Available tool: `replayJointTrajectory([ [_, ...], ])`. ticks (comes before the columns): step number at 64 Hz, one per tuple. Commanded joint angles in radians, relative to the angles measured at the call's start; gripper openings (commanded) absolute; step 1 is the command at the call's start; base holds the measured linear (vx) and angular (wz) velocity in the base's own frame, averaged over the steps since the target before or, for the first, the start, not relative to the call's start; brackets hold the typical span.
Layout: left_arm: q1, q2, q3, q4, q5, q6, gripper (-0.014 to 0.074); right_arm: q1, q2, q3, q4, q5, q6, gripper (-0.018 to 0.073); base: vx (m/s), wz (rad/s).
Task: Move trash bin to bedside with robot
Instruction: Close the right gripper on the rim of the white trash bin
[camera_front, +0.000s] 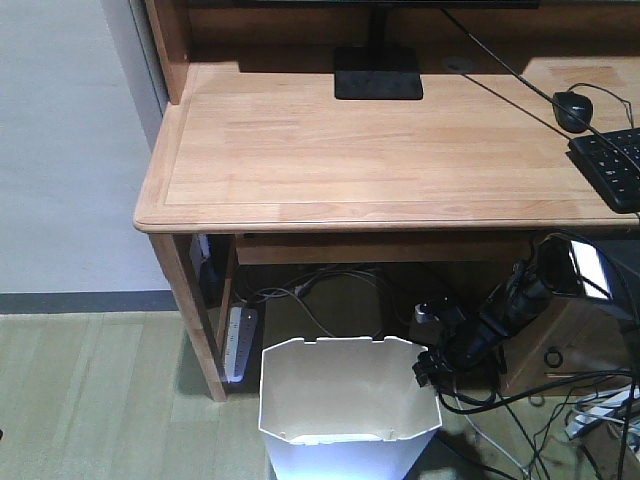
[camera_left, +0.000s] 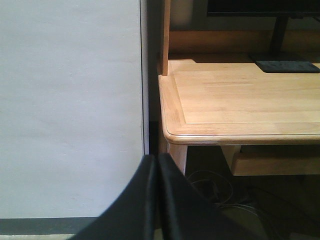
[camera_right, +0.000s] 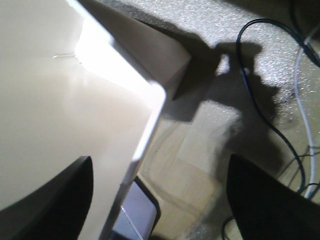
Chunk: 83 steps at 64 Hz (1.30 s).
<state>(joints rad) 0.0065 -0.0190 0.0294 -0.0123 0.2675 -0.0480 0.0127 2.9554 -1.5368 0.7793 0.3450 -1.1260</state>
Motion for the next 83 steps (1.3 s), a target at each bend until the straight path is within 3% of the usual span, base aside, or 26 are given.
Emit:
replayJointTrajectory([
  [1,-0.003,-0.01,0.029,-0.004,-0.074,-0.008,-0.0006,-0.019,-0.031,-0.05,-0.079,0.076,0.101,0.0531,0.0,0.0],
  [27,-0.003,-0.01,0.029,-0.004,-0.074,-0.008,-0.0006,-0.02,0.011,-0.221,-0.443,0.246,0.35,0.0506,0.0,0.0],
  [58,-0.003,-0.01,0.029,-0.004,-0.074,-0.008,-0.0006,-0.02,0.08,-0.234,-0.45,0.21,0.375,0.0477,0.0,0.0],
  [68,-0.003,-0.01,0.029,-0.004,-0.074,-0.008,-0.0006,-0.02,0.138,-0.316,-0.401,0.277,0.376,0.0333,0.0,0.0],
  [81,-0.003,-0.01,0.029,-0.004,-0.074,-0.008,-0.0006,-0.02,0.187,-0.426,-0.374,0.396,0.369,-0.0007,0.0,0.0],
  [83,-0.003,-0.01,0.029,-0.004,-0.074,-0.008,-0.0006,-0.021,0.187,-0.432,-0.361,0.399,0.369,-0.0017,0.0,0.0],
])
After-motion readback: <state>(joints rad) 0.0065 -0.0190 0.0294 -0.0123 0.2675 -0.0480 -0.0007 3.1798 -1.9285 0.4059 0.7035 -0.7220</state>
